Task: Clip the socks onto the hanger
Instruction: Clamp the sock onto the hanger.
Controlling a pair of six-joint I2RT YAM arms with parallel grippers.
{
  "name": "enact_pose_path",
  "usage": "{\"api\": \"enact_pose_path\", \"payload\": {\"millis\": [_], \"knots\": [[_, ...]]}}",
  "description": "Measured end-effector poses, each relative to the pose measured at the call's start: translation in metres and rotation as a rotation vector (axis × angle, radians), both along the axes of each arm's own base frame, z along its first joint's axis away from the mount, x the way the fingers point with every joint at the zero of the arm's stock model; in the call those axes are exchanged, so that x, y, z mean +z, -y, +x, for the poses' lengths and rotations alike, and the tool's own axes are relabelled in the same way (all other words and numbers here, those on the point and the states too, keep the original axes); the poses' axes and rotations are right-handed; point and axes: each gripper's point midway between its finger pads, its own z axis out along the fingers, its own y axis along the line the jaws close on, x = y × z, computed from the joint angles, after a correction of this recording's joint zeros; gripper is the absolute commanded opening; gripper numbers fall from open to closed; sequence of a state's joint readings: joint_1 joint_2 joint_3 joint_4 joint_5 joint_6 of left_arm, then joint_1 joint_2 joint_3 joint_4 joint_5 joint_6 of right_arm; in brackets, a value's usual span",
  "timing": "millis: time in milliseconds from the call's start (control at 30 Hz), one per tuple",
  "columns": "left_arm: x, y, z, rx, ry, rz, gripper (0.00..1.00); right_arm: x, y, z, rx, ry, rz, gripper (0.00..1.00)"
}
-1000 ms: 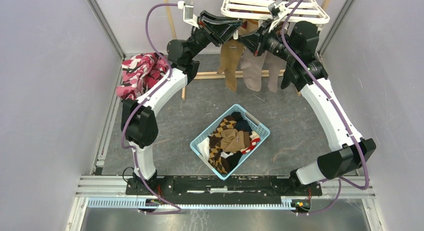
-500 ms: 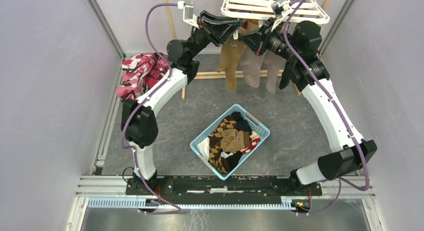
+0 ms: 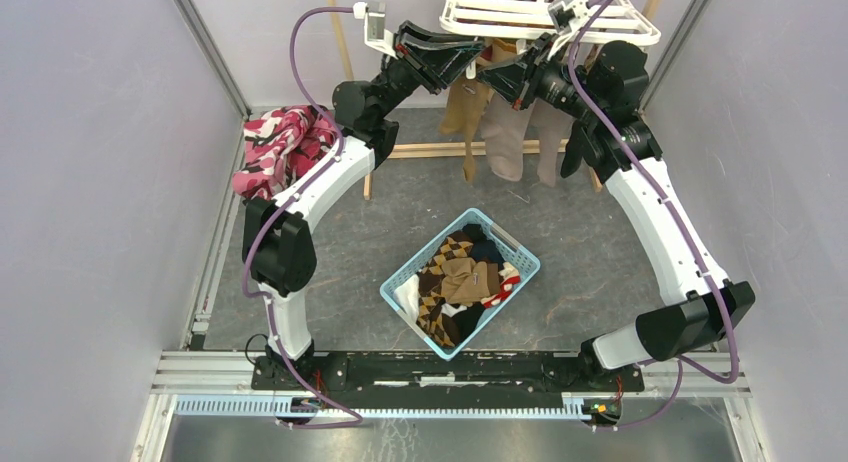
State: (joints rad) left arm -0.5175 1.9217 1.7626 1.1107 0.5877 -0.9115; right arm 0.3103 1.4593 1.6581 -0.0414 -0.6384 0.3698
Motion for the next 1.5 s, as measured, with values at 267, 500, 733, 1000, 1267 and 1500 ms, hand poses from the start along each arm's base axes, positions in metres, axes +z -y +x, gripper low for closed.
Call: {"api": "enact_pose_path", "payload": {"millis": [267, 500, 733, 1000, 1267, 1500], "knots": [[0.0, 0.0, -0.006, -0.011, 0.043, 0.002, 0.28, 0.002, 0.001, -0.003, 0.032, -0.016, 0.037, 0.0], [-0.008, 0.003, -0.005, -0.008, 0.088, 0.007, 0.28, -0.005, 0.002, -0.002, 0.045, -0.048, 0.047, 0.0], [-0.009, 0.003, -0.006, 0.005, 0.13, 0.004, 0.28, -0.007, 0.003, -0.005, 0.06, -0.058, 0.053, 0.0], [-0.012, 0.003, -0.008, 0.006, 0.158, 0.011, 0.31, -0.004, 0.004, -0.009, 0.08, -0.063, 0.068, 0.0], [-0.01, 0.002, -0.011, 0.005, 0.177, 0.003, 0.55, -0.005, 0.005, -0.009, 0.088, -0.063, 0.071, 0.0], [-0.008, 0.001, -0.014, 0.004, 0.195, -0.006, 0.76, -0.005, 0.006, -0.009, 0.085, -0.063, 0.07, 0.0]]}}
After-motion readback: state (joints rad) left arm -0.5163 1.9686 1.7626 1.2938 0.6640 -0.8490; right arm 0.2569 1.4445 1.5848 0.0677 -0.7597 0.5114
